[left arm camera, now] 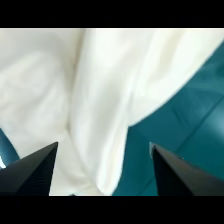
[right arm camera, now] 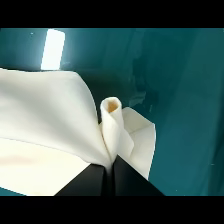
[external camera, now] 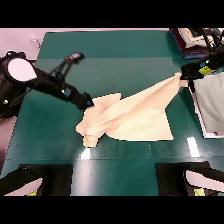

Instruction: Fold the shirts.

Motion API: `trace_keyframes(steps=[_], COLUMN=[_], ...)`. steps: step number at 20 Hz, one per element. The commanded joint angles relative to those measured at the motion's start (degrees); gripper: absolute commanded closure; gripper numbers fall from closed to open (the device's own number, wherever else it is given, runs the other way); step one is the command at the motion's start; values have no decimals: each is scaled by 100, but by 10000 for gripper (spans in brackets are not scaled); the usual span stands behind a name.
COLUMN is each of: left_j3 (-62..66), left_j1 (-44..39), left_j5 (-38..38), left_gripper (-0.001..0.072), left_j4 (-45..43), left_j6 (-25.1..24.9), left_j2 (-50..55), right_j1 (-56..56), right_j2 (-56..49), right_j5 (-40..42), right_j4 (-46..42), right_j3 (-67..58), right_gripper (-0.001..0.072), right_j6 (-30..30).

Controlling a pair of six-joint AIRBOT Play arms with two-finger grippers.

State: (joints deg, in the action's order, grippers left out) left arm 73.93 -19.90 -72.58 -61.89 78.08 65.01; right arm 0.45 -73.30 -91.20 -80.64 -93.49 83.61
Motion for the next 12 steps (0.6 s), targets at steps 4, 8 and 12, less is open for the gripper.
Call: trace_keyframes(steps=[4, 8, 12], left_j3=[92, 92, 94], left_j1=[872, 595, 308], left_j5=[540, 619, 656], left_gripper=[40, 40, 41], left_j4=[7, 313, 321], left_j6=[210, 87, 90], left_j2=[1311, 2308, 2614], right_j1=[138, 136, 136], right_j2=[7, 7, 7], right_j5=[146, 57, 57], right_j4=[22, 4, 4], right_j3=[2, 2, 2], right_gripper=[691, 691, 691], right_j6=[-4, -4, -2])
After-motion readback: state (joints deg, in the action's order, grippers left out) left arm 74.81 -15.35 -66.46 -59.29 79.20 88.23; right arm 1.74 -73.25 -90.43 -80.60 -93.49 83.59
